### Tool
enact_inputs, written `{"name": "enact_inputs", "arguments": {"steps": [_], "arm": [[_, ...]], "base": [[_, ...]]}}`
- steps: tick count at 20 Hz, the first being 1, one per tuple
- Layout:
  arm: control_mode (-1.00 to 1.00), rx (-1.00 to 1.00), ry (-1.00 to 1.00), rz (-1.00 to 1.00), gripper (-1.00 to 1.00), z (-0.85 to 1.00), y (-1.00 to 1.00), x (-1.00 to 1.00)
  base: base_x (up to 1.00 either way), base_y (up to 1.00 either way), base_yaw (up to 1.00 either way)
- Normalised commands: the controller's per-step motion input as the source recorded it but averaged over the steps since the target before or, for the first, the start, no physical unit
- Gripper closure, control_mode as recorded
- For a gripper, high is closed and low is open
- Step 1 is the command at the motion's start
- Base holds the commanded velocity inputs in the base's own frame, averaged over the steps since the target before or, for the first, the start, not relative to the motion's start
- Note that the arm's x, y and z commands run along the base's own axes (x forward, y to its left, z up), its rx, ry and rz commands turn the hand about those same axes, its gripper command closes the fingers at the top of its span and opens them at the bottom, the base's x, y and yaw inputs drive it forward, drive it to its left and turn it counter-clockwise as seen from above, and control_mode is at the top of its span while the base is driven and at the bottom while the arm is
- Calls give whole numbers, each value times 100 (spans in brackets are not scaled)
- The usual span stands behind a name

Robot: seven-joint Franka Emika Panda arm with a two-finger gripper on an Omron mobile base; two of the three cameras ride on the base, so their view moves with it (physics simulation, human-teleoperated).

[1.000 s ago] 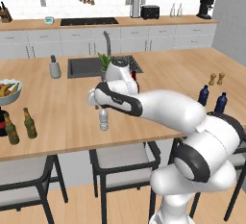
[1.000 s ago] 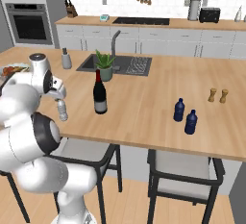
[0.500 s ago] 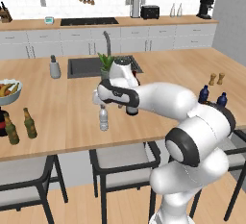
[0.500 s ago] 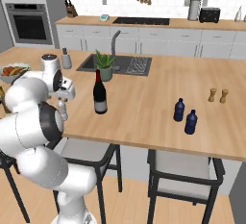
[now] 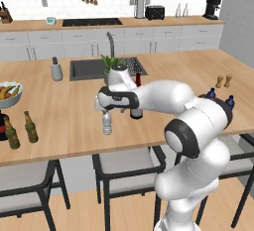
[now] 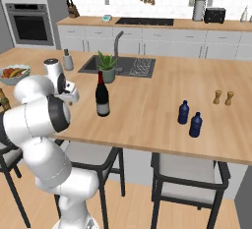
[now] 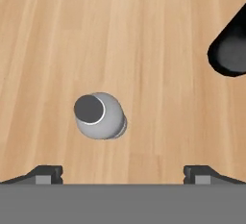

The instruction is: Move the plastic bottles in the middle to the plastics group, and the glass bottles in the middle to the glass group.

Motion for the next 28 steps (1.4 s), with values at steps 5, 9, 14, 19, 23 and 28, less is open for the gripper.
{"name": "enact_inputs", "arguments": {"steps": [5,9,14,19,23,28], "arm": [[-100,0,0,0,-100,-12,6,10],[-100,0,0,0,-100,-26,8,22],[-100,0,0,0,-100,-18,13,28],[-100,0,0,0,-100,-9,14,24],[-100,0,0,0,-100,-10,12,28],[-100,0,0,0,-100,-3,7,4]], "base": [[0,0,0],[0,0,0],[0,0,0],[0,0,0],[0,0,0],[0,0,0]]}}
